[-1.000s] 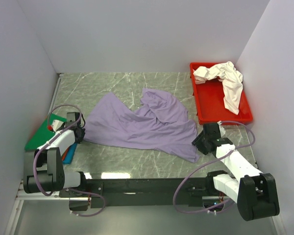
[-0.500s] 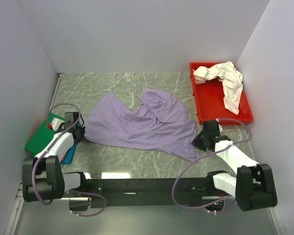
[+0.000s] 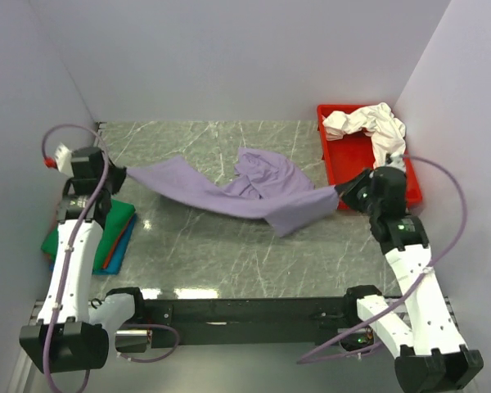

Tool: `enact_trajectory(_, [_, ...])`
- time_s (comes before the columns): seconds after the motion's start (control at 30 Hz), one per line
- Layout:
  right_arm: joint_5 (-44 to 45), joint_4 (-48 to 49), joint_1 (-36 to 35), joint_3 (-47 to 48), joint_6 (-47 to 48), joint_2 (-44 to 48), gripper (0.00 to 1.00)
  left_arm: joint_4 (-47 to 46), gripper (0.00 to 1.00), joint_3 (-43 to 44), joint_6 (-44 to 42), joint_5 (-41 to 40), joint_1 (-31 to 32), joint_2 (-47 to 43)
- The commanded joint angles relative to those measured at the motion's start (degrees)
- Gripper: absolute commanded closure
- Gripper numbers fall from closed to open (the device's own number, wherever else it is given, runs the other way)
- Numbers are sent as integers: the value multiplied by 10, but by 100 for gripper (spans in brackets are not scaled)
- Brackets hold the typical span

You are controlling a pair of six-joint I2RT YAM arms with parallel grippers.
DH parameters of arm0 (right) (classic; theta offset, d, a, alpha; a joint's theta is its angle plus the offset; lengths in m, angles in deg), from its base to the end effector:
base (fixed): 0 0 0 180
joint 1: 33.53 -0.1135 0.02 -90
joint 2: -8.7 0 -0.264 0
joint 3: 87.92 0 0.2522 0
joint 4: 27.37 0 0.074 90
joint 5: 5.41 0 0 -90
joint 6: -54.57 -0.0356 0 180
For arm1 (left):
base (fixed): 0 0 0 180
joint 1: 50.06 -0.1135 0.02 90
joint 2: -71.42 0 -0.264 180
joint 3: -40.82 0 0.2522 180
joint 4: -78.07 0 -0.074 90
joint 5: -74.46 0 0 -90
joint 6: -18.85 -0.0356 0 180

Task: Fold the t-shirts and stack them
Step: Flatten the tshirt out

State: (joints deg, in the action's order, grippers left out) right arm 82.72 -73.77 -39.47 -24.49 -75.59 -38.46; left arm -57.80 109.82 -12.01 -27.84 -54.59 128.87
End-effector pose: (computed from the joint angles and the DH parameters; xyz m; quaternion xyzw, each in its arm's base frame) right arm 0.1763 0.0195 0.3227 0.2471 0.8305 0.2084 0.4536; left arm 0.2154 0.0247 0.3280 -0.5037 0.7137 -0.1356 0.4675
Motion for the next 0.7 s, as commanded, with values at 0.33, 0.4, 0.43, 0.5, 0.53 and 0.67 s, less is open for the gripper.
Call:
enact_trajectory(0.33, [-5, -111, 23, 307, 53, 3, 100, 149, 100, 344, -69, 45, 1, -38])
enact_trajectory(0.4, [-6, -127, 23, 355, 58, 2, 100, 164, 100, 398, -71, 44, 1, -41])
enact_trajectory(0.43, [-6, -132, 24, 370, 60, 4, 100, 175, 100, 415, -72, 43, 1, -43])
enact_trajectory(0.5, [4, -145, 24, 415, 66, 7, 100, 188, 100, 463, -72, 38, 1, -43])
enact_trajectory(0.53, [11, -151, 24, 430, 68, 7, 100, 194, 100, 478, -73, 35, 1, -39])
enact_trajectory(0.67, [17, -154, 23, 503, 72, -6, 100, 192, 100, 509, -68, 30, 1, -30])
